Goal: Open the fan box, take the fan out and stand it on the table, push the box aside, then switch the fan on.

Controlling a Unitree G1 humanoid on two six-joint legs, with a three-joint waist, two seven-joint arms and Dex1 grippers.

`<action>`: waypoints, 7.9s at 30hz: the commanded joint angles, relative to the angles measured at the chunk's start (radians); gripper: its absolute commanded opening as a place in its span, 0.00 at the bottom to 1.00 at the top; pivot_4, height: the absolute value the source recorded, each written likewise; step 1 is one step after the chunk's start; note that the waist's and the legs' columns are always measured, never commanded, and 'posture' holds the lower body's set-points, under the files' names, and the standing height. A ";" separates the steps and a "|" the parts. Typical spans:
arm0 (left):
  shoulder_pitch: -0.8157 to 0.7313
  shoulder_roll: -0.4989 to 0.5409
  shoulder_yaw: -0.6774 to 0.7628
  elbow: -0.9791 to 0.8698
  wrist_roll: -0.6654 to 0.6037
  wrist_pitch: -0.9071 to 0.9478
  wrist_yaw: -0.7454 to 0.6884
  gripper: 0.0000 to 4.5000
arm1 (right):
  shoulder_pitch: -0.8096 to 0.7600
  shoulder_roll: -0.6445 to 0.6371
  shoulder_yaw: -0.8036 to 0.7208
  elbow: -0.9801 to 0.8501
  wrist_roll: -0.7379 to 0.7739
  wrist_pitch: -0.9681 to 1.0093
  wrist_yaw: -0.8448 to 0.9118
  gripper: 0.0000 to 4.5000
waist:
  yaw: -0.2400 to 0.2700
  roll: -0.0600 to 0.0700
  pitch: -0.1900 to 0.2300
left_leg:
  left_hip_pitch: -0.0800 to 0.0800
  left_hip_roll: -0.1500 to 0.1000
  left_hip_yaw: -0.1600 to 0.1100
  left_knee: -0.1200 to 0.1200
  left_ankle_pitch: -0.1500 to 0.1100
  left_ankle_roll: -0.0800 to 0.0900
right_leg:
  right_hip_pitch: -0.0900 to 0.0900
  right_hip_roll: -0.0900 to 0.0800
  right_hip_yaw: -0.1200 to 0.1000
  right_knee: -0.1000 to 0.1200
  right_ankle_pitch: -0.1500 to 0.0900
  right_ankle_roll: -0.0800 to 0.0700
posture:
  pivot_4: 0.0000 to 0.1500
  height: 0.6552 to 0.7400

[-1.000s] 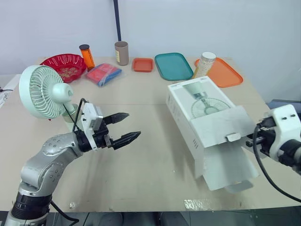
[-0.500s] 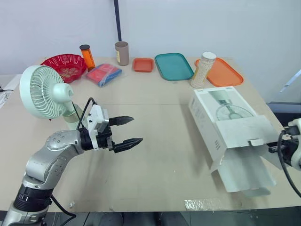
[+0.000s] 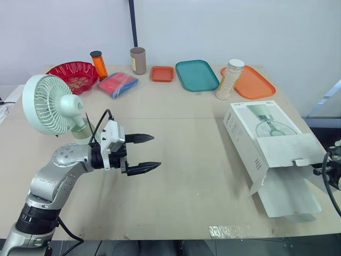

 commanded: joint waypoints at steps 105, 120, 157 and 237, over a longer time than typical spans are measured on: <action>0.822 -0.212 0.707 -0.434 0.039 -0.188 0.696 1.00 | -0.829 0.127 0.627 -0.274 0.704 0.180 -0.022 0.98 | 0.001 -0.001 0.000 | -0.003 0.001 0.004 0.007 -0.005 0.008 | 0.002 0.000 0.005 -0.002 -0.002 0.003 | 1.00 1.00; 0.628 -0.128 0.748 -0.360 -0.012 -0.072 0.795 1.00 | -0.816 0.143 0.658 -0.322 0.670 0.171 -0.051 0.98 | -0.002 -0.002 0.000 | -0.003 0.002 0.005 0.007 -0.005 0.007 | 0.001 0.000 0.004 -0.001 -0.002 0.002 | 1.00 1.00; 0.390 -0.133 0.624 -0.211 -0.002 -0.040 0.829 0.43 | -0.759 0.162 0.657 -0.368 0.666 0.160 -0.106 1.00 | -0.001 -0.002 0.000 | -0.004 0.002 0.004 0.007 -0.005 0.007 | 0.001 0.000 0.004 -0.001 -0.001 0.002 | 1.00 1.00; 0.085 -0.216 0.239 -0.503 -0.085 0.271 1.050 0.42 | -0.911 0.537 0.907 -0.095 0.265 0.054 -0.375 1.00 | -0.001 -0.006 0.002 | -0.006 0.001 0.002 0.006 -0.003 0.003 | -0.001 0.000 0.002 0.000 -0.001 0.002 | 1.00 1.00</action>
